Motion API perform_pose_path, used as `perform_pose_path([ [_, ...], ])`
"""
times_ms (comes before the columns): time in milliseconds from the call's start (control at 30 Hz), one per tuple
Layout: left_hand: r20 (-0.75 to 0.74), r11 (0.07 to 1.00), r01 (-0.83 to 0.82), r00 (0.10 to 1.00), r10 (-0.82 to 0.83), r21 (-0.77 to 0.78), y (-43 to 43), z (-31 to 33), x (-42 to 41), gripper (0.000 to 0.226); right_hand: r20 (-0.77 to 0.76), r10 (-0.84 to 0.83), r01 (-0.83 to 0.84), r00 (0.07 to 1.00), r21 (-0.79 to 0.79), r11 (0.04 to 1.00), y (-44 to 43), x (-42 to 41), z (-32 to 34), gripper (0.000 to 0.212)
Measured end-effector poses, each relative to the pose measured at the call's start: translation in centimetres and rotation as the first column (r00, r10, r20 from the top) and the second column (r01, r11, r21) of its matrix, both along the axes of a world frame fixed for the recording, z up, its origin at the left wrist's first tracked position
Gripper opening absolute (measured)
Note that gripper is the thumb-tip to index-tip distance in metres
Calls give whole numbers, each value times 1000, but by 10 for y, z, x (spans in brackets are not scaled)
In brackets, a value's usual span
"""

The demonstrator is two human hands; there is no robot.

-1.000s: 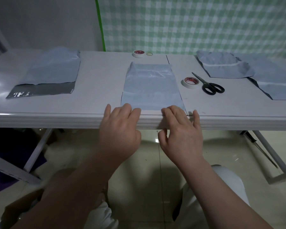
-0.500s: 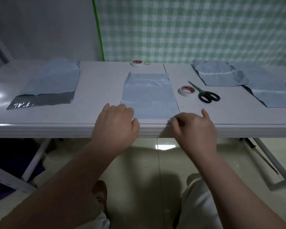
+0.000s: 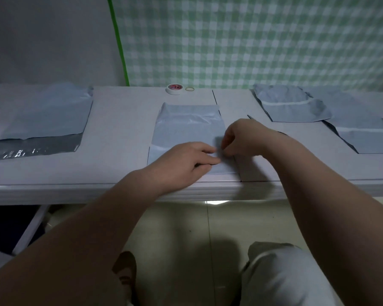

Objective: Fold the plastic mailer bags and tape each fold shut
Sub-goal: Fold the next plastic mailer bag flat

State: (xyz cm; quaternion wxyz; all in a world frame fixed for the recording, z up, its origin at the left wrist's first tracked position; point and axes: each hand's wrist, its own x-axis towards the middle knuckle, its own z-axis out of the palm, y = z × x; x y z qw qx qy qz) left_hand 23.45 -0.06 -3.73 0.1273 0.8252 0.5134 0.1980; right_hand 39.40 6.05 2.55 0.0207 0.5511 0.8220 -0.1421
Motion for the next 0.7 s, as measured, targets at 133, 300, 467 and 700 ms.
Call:
perform_pose_path([
  [133,15,1000,21,1000,-21,3,0,-2,-2,30,-25,-6,3,1000,-103,995,4,-9,7,17],
  [300,36,1000,3,999,-2,-14,0,-1,-1,30,-86,-66,49,994,-184,982,10,-8,3,29],
  [467,36,1000,-5,999,6,-31,-2,0,-1,30,-279,-156,92,948,-228,969,14,2,-3,19],
  [700,-5,1000,0,1000,0,-18,-2,0,-1,32,-367,-285,215,885,-219,952,22,12,-20,18],
])
